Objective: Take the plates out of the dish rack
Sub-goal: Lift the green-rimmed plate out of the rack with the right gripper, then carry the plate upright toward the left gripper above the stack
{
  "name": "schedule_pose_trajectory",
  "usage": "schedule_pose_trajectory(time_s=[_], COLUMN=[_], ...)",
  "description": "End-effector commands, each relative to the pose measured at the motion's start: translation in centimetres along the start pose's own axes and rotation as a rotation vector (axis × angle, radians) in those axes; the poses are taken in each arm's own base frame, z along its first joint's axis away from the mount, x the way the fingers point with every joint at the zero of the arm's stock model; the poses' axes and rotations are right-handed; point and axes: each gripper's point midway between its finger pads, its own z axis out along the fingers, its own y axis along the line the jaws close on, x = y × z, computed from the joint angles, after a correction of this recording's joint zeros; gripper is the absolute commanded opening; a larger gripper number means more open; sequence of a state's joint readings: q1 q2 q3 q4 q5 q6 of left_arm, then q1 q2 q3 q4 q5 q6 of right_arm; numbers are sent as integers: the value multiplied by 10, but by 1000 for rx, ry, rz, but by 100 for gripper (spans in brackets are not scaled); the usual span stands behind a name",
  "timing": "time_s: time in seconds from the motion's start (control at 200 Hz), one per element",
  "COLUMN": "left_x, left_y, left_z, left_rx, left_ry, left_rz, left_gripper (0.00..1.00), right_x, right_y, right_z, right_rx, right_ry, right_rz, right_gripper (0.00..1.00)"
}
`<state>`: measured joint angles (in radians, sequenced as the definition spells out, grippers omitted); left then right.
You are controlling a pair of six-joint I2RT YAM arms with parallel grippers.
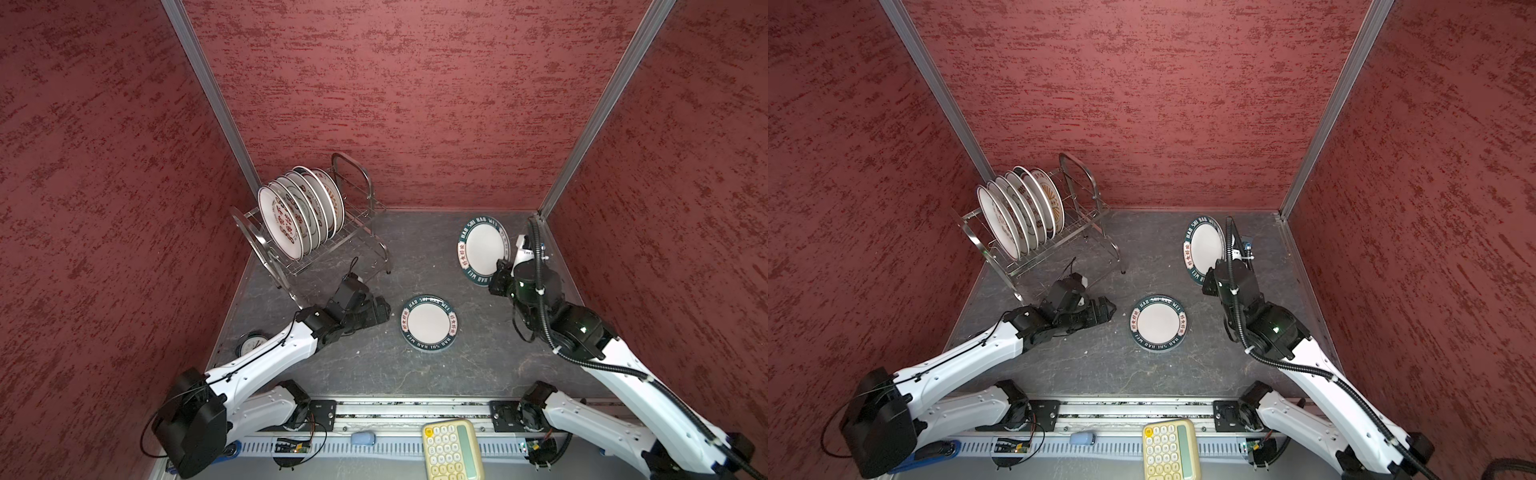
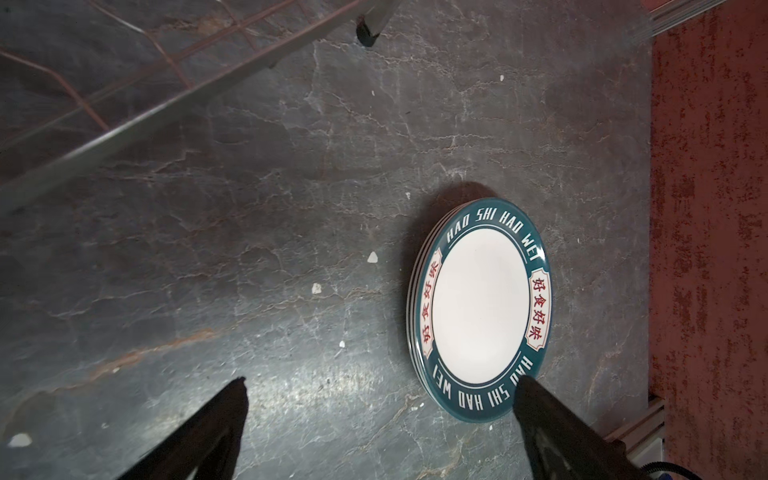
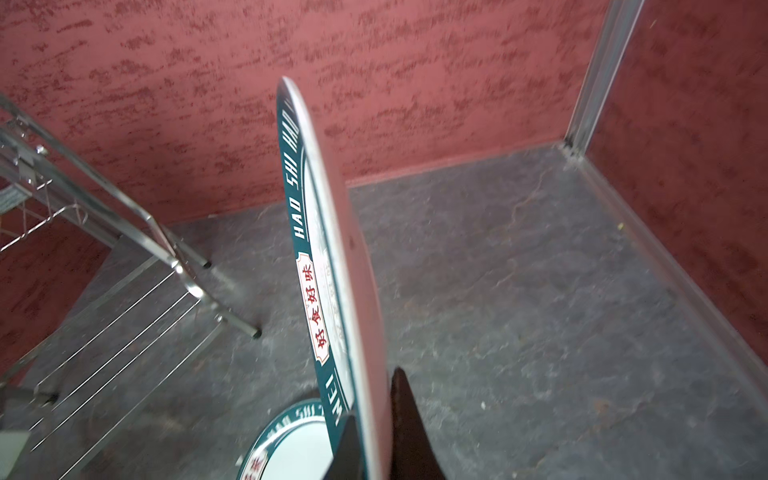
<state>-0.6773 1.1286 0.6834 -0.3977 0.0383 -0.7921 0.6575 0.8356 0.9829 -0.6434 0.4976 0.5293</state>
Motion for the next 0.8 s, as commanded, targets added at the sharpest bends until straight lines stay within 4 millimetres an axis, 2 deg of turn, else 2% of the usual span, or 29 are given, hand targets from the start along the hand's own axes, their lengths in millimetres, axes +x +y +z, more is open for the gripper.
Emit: schedule_pose_trajectory(time_s=[0.0,0.125,0.326,0.506,0.791], left_x=[-13,-13,-14,-15,-19], left_y=[-32,-47,-61,-68,-83], left_z=[2,8,10,13,17], left_rx=[107,171,233,274,357], left_ry=[-31,-20,-28,-31,-21], left_rz=[6,0,1,3,9], left_gripper=[99,99,100,97,87], right_x=[36,67,95,109,124], right_y=[14,21,45,71,90], right_z=[-2,6,16,20,26], right_rx=[-141,-215,-375,-547,-686], right_ry=[139,240,356,428,506], right_rz=[160,219,308,401,491], right_gripper=[0,0,0,0,0])
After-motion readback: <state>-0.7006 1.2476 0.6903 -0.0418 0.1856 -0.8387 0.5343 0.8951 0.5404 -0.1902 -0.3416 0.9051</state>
